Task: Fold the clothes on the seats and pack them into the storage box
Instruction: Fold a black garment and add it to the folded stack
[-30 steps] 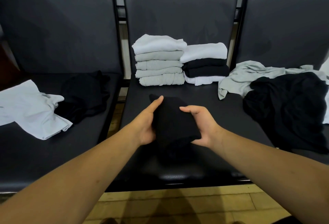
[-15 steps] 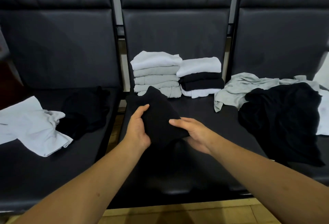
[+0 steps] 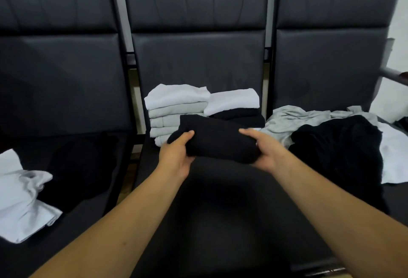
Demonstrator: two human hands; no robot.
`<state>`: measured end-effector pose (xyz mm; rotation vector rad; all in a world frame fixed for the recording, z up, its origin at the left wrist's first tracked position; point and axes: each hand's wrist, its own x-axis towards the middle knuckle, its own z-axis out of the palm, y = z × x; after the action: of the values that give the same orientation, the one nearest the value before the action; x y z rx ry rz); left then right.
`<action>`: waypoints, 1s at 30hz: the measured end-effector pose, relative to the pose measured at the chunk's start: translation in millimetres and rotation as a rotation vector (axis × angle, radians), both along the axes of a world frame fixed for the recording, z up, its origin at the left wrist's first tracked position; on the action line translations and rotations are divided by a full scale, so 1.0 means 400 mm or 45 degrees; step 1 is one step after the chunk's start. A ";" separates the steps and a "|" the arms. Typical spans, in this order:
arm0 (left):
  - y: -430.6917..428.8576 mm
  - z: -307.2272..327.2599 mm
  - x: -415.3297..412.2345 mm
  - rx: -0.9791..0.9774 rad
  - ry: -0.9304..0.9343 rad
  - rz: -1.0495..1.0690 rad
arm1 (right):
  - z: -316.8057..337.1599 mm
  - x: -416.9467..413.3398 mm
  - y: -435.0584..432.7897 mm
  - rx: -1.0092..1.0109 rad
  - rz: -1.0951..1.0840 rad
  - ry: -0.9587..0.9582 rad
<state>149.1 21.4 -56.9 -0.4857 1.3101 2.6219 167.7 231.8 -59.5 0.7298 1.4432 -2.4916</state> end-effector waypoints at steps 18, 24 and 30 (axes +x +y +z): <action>0.289 0.030 -0.454 -1.409 0.492 -0.212 | 0.020 -0.542 0.262 0.888 -0.593 0.255; 0.288 0.039 -0.467 -1.628 0.457 -0.364 | 0.040 -0.540 0.275 1.039 -0.522 0.295; 0.167 0.072 -0.359 -1.361 0.482 -0.443 | 0.107 -0.421 0.217 1.587 -0.522 0.434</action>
<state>5.4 88.1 -27.9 0.1542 2.5785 1.5884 -0.9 318.6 -16.8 0.7931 3.2752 -1.6913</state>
